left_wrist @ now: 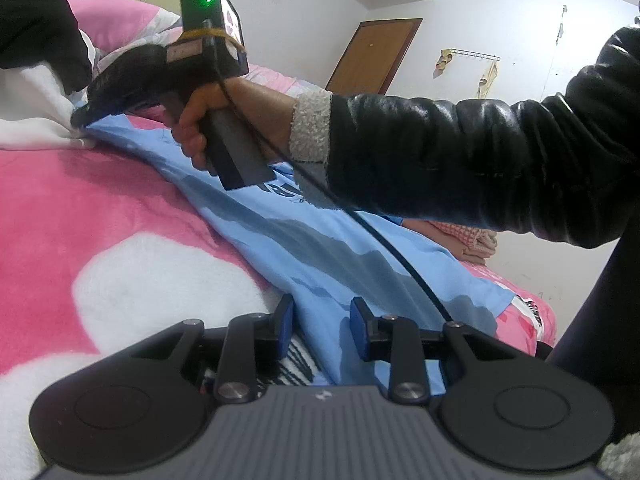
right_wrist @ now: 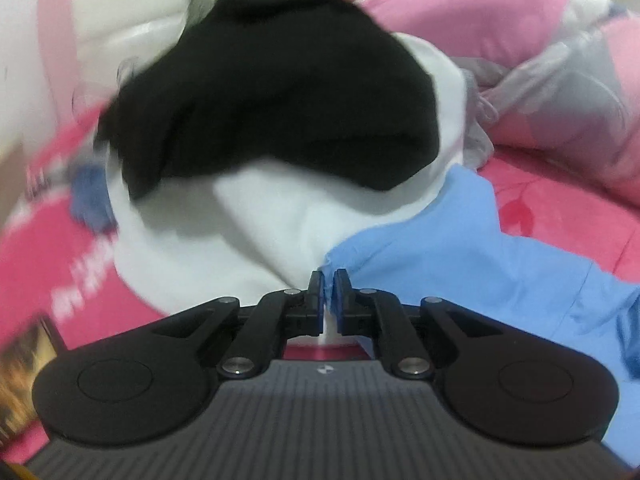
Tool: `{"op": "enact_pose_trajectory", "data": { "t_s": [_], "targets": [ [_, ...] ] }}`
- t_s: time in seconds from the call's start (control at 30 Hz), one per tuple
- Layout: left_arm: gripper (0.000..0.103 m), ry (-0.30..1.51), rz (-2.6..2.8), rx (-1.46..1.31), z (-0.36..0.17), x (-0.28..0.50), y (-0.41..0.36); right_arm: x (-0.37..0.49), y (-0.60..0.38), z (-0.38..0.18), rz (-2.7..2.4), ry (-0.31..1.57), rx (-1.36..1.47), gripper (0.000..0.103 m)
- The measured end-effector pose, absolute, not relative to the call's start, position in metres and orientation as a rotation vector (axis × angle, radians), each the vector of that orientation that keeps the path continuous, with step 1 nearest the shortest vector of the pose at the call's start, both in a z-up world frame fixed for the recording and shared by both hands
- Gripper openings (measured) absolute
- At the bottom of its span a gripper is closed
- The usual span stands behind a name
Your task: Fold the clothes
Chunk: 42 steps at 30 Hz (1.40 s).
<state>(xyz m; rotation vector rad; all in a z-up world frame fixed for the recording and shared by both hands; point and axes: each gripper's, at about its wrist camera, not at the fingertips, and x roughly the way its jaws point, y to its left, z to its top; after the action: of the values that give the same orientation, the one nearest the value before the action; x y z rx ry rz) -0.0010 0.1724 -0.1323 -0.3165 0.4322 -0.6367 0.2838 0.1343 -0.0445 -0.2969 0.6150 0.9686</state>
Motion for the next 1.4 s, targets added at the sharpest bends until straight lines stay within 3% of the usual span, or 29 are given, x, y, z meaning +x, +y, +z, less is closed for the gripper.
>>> {"op": "enact_pose_trajectory", "data": {
  "t_s": [0.07, 0.17, 0.33, 0.47, 0.53, 0.63, 0.97, 1.13, 1.4],
  "targets": [
    [0.031, 0.432, -0.637, -0.316, -0.132, -0.001, 0.173, 0.277, 0.136, -0.042, 0.971, 0.592, -0.351, 0.009],
    [0.031, 0.432, -0.637, -0.315, -0.133, -0.002, 0.175, 0.276, 0.131, -0.032, 1.060, 0.591, -0.330, 0.026],
    [0.031, 0.432, -0.636, -0.314, -0.134, -0.003, 0.175, 0.280, 0.112, -0.011, 1.227, 0.608, -0.178, 0.026],
    [0.032, 0.431, -0.637, -0.313, -0.133, -0.002, 0.176, 0.320, 0.099, 0.000, 1.028, 0.615, -0.073, 0.026],
    [0.032, 0.431, -0.638, -0.313, -0.133, -0.002, 0.177, 0.342, 0.106, -0.005, 0.933, 0.649, -0.095, 0.024],
    [0.033, 0.431, -0.640, -0.315, -0.133, -0.003, 0.177, 0.373, 0.118, -0.014, 0.790, 0.698, -0.129, 0.011],
    [0.033, 0.432, -0.642, -0.316, -0.134, -0.003, 0.177, 0.342, 0.194, -0.037, 0.879, 0.532, -0.486, 0.011],
    [0.033, 0.432, -0.642, -0.313, -0.132, -0.004, 0.175, 0.349, 0.146, 0.011, 0.910, 0.536, -0.204, 0.011],
    [0.034, 0.437, -0.643, -0.322, -0.130, -0.006, 0.176, 0.289, 0.008, 0.067, 0.793, 0.600, -0.061, 0.012]
  ]
}}
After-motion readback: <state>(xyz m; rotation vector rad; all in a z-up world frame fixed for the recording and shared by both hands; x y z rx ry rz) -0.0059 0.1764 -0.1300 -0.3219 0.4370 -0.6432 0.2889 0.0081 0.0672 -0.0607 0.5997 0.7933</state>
